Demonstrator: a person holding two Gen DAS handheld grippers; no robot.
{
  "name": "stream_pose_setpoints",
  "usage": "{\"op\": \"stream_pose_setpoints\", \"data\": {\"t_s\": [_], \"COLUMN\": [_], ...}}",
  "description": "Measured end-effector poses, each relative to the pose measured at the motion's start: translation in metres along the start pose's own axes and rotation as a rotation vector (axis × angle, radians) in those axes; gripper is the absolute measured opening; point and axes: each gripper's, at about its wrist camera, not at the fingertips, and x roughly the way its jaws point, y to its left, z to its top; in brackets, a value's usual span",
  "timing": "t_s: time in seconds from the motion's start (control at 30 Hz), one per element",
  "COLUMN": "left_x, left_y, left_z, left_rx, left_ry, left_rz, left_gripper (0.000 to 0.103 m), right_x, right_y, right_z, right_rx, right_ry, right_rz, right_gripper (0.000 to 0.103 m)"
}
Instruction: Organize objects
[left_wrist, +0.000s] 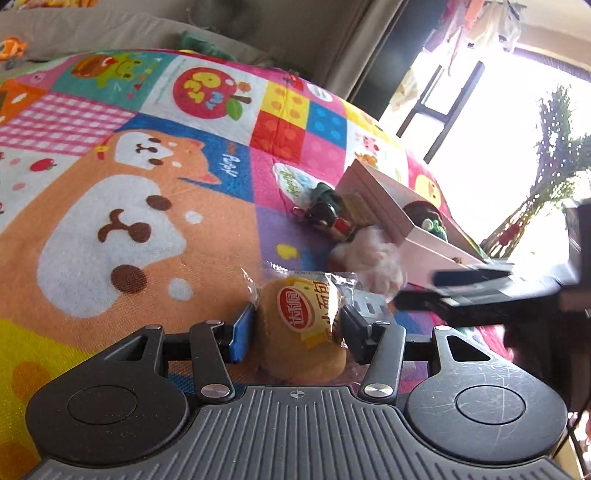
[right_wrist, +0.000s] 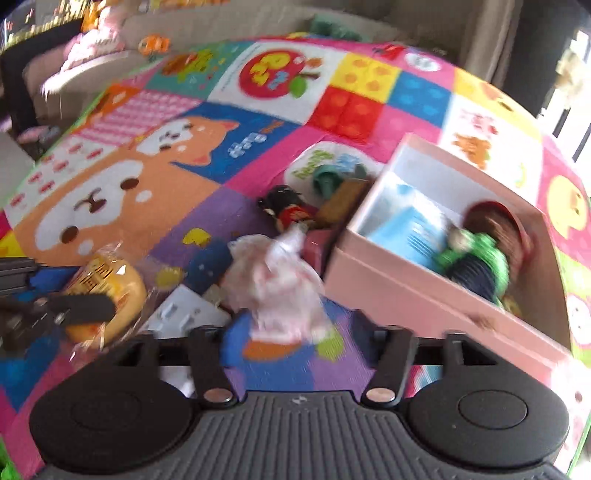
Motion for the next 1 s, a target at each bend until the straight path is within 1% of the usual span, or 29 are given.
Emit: {"op": "stream_pose_setpoints", "data": {"t_s": [0.03,0.17,0.2,0.23,0.33,0.5,0.67,0.77,0.83,0.87,0.93,1.0], "left_x": [0.0,0.0,0.0,0.001,0.0,0.0,0.0,-0.001,-0.005,-0.007,-0.012,-0.013], "left_y": [0.001,0.001,0.0,0.0,-0.001,-0.001,-0.001,0.001,0.006,0.01,0.017,0.022], "left_z": [0.0,0.0,0.0,0.0,-0.001,-0.001,-0.001,-0.001,-0.001,0.0,0.001,0.002], "left_rx": [-0.008,-0.002,0.006,0.011,0.014,0.015,0.013,0.0,-0.035,-0.057,-0.083,-0.099], "left_ry": [-0.001,-0.003,-0.004,-0.005,-0.006,-0.007,-0.007,-0.01,-0.028,-0.04,-0.058,-0.062], "left_rz": [-0.005,0.001,0.006,0.01,0.014,0.014,0.012,0.008,0.028,0.043,0.061,0.058], "left_gripper": [0.056,0.056,0.056,0.056,0.056,0.056,0.056,0.056,0.055,0.055,0.055,0.055], "right_x": [-0.006,-0.012,-0.011,-0.008,-0.011,-0.013,-0.013,-0.012,-0.012,-0.013,-0.018,-0.02], "right_y": [-0.003,-0.015,-0.017,-0.018,-0.012,-0.004,-0.004,-0.005,-0.006,-0.006,-0.005,0.007], "right_z": [-0.007,-0.037,-0.044,-0.049,-0.062,-0.075,-0.075,-0.072,-0.066,-0.063,-0.058,-0.051], "right_rx": [0.018,0.103,0.127,0.153,0.14,0.203,0.193,0.188,0.183,0.19,0.232,0.22], "right_ry": [-0.007,0.035,0.05,0.059,0.029,-0.036,-0.04,-0.022,0.0,0.0,-0.024,-0.049], "right_rz": [0.008,0.035,0.043,0.05,0.028,-0.032,-0.036,-0.03,0.0,0.039,0.11,0.142], "right_gripper": [0.088,0.091,0.099,0.103,0.103,0.103,0.103,0.103,0.103,0.103,0.103,0.103]}}
